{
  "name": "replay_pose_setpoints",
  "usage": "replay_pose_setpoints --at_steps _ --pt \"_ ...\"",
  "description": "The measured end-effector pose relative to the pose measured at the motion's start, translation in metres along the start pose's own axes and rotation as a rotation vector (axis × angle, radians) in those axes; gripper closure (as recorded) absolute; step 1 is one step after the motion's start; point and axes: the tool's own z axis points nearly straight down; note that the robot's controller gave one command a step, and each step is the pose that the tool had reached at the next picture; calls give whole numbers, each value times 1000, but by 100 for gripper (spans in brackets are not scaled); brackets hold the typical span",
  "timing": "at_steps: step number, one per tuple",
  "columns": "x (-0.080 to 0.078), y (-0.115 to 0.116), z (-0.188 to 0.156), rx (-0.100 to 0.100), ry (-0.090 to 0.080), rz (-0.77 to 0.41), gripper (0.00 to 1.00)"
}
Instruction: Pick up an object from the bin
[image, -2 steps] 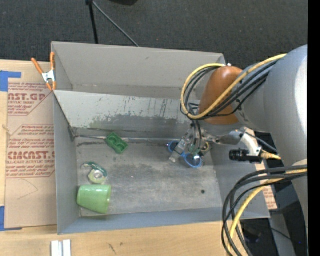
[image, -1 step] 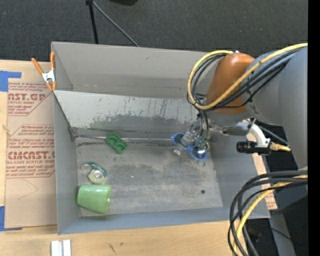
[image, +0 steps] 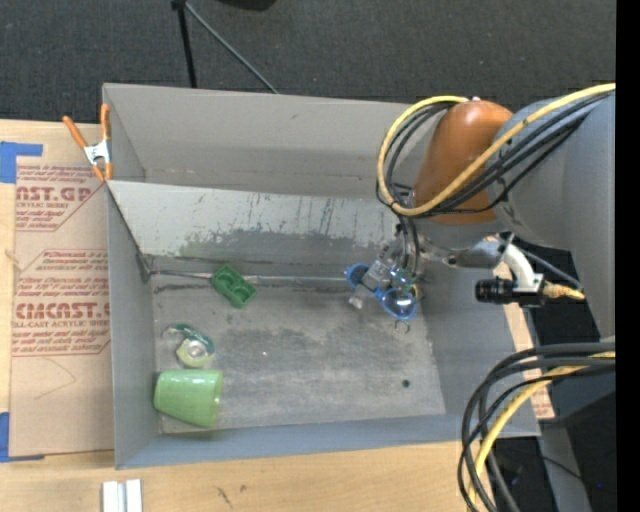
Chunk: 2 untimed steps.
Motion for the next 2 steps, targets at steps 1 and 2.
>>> replay_pose_setpoints --at_steps 1,2 --pt "0 1 -25 -1 -1 -1 100" --pt "-1 2 -42 -1 -1 -3 100"
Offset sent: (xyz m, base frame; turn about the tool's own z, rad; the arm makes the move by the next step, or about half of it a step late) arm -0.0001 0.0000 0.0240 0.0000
